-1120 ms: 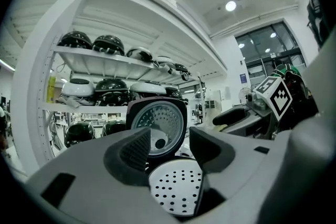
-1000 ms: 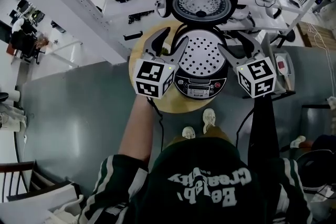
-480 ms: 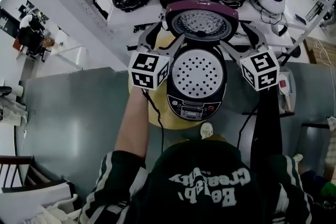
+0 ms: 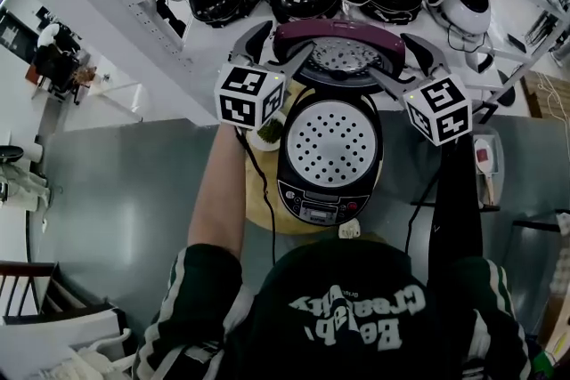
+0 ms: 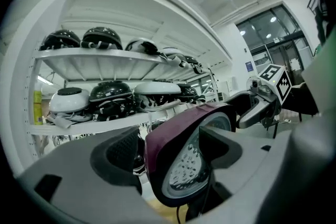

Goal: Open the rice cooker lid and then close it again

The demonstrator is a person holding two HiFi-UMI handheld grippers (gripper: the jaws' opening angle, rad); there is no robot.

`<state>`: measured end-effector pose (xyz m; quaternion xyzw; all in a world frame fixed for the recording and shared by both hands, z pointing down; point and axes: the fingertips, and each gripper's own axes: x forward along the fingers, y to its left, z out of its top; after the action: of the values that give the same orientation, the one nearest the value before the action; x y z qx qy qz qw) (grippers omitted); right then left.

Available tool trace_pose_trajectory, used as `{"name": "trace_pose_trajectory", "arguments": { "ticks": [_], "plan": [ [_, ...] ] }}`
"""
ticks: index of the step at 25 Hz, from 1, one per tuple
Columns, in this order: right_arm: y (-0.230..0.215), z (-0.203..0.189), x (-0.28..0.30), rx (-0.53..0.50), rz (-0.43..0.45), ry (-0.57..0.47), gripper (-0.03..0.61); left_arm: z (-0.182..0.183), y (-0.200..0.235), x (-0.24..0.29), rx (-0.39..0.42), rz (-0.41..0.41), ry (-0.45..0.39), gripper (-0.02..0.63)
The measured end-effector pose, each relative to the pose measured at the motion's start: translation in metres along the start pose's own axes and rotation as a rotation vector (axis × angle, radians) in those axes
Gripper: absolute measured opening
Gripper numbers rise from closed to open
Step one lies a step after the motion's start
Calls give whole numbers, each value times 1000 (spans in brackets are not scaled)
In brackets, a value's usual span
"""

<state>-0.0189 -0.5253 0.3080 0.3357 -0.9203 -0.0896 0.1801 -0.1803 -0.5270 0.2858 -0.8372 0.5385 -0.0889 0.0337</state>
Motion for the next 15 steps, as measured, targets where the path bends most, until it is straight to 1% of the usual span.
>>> {"name": "trace_pose_trajectory", "arguments": {
  "ticks": [3, 6, 15],
  "plan": [
    [0, -3, 9, -3, 12, 7, 400, 1, -5, 18, 29, -28, 24, 363],
    [1, -4, 10, 5, 26, 8, 400, -2, -9, 19, 80, -28, 39, 365],
    [19, -4, -1, -3, 41, 35, 413, -2, -17, -4, 26, -43, 2, 365]
  ]
}}
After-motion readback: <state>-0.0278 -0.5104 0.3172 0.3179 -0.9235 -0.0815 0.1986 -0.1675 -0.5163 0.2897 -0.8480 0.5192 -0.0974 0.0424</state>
